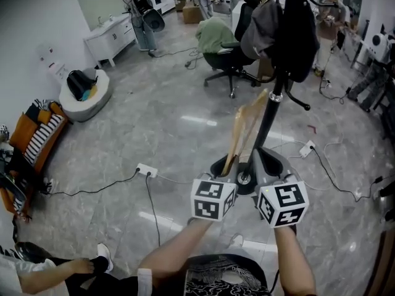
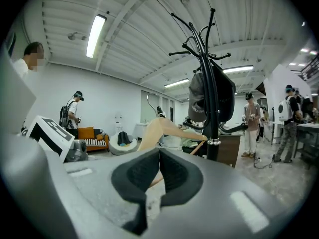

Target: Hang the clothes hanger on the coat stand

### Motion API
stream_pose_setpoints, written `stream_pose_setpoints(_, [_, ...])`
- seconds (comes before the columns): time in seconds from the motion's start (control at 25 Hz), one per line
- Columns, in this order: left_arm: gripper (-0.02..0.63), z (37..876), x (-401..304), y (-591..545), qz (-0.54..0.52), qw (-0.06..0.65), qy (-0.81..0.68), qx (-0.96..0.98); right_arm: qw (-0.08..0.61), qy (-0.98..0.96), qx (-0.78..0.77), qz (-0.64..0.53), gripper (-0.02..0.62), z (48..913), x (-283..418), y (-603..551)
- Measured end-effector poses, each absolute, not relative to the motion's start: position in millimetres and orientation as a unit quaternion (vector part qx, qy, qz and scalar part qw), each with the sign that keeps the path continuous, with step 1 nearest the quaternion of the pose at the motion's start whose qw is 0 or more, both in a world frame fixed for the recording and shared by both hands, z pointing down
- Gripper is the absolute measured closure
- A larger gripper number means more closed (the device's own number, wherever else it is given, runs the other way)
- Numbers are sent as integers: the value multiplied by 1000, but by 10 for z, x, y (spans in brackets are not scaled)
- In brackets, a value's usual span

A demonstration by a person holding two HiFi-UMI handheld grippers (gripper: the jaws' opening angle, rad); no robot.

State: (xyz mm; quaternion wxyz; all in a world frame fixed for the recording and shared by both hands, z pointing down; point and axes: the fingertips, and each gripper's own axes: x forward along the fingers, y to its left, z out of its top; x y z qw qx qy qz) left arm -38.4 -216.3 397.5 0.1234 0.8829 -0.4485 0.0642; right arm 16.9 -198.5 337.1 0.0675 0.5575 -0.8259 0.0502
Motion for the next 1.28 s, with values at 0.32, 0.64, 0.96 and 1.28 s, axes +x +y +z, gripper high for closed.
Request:
stream_pose_setpoints(0.32, [554,4052,-102,-2499,72,127,-472,870,71,-836,541,57,594,3442,496,-2315])
stream_pose_setpoints(0.64, [554,4091,107,-2718,79,126,-500,853,74,-854,512,51,594,3427,707,-2556])
stream_pose_setpoints(0.96, [554,4155,348,-2839,88,127,-509,847,77,-865,494,45,594,3462,870,-2650])
stream_pose_setpoints(1.28, [554,4231,493,-2998,91,133,-506,848,76,-863,497,48,594,3519,1003,-2774])
